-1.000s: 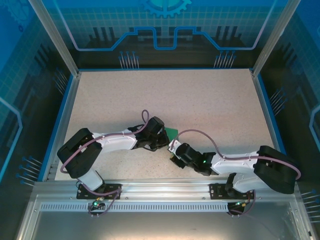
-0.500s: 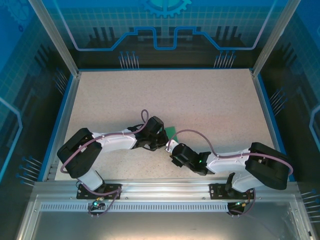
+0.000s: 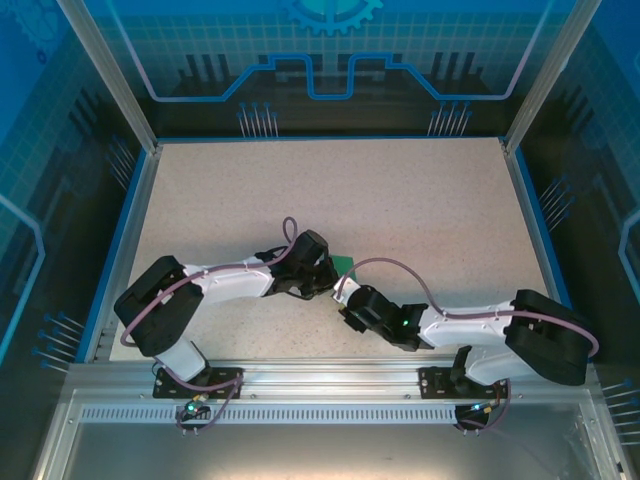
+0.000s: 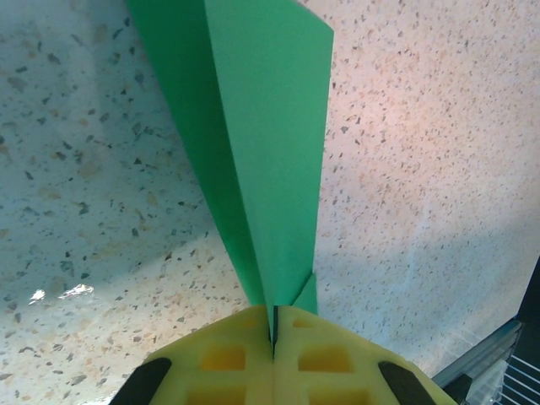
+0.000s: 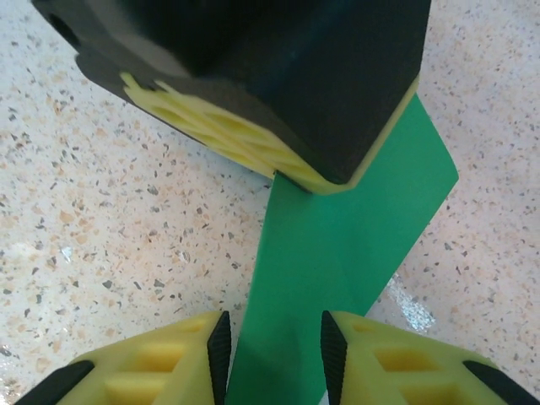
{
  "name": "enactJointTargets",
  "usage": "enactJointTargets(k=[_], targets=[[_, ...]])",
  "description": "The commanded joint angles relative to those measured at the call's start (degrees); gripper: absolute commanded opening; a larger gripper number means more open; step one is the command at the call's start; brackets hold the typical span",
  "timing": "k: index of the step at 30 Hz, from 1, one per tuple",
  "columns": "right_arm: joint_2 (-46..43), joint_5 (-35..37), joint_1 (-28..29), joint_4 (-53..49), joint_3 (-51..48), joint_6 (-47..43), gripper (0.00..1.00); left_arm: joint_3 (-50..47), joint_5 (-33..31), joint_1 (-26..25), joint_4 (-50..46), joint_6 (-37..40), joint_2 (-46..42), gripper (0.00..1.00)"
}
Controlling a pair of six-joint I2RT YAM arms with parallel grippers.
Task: Fold a paper plane with a square sheet of paper (pick it up from the middle)
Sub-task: Fold the wing for the fifth time at the center of the table.
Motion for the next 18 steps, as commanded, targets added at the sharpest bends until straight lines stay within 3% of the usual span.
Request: enactJointTargets(k=[1, 4, 18], targets=[[-0.85, 1.01, 0.96, 2.11, 0.54, -0.85, 0.37, 1.38, 2.10, -0.22, -1.15, 0.78, 1.44, 0.04], [0.66, 1.35, 0.92, 2.28, 1.00, -0.80, 0.36, 1.73, 2.37, -0.22, -1.15, 1.00, 1.84, 0.04], [4.11, 4.94, 0.92, 0.74, 1.98, 1.99, 0.11, 2.22, 2.58, -0.27, -1.15, 1.27, 1.77, 0.06]])
